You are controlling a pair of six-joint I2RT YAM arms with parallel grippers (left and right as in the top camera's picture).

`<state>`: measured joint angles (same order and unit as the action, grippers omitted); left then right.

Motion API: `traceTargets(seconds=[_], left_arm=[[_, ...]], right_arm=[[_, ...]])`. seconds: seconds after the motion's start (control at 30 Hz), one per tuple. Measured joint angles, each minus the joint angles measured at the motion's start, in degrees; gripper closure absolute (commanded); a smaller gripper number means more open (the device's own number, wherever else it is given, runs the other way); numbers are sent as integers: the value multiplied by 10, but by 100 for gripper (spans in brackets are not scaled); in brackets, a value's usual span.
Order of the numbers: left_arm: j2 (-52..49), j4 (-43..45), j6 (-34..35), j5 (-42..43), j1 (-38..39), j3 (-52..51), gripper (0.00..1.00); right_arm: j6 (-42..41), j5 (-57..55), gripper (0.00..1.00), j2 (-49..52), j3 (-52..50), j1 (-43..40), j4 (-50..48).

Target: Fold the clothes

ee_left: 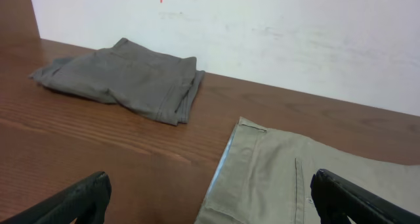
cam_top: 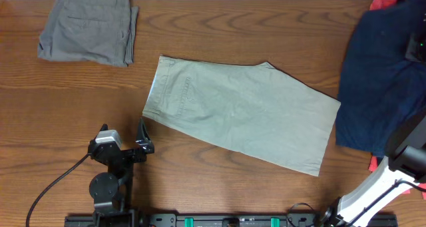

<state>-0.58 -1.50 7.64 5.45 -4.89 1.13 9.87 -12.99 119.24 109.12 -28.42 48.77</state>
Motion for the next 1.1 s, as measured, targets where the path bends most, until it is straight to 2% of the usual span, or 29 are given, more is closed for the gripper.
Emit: traceTargets(seconds=[0.17,0.2,0.23,0.27,0.3,0.37,0.53,0.67,0.73,0.8,0.87,0.9,1.1], left_arm=[[0,0,0,0,0,0,2],[0,0,0,0,0,0,2],[0,0,0,0,0,0,2],[0,0,0,0,0,0,2],[0,0,0,0,0,0,2],[0,0,0,0,0,0,2],[0,0,0,0,0,0,2],[0,0,0,0,0,0,2],[0,0,0,0,0,0,2],[0,0,0,0,0,0,2],[0,0,0,0,0,0,2],[0,0,0,0,0,0,2],[0,0,0,0,0,0,2]], right_arm=[[-3,-21,97,2,0,-18,0],[-3,-22,89,2,0,-21,0],[-4,-23,76,2,0,-22,0],[-3,-23,58,2,0,-24,0],[-2,-24,50,2,0,-25,-1],[-2,-24,42,2,0,-28,0],[-31,-45,39,2,0,-39,8],[-83,-43,25,1,0,-38,24],[-105,-25,16,-3,0,-37,30],[-123,4,12,-13,0,-33,40],[-139,50,3,-31,0,-25,54],[-143,81,1,-45,0,-20,71],[-159,238,1,-115,5,21,212]])
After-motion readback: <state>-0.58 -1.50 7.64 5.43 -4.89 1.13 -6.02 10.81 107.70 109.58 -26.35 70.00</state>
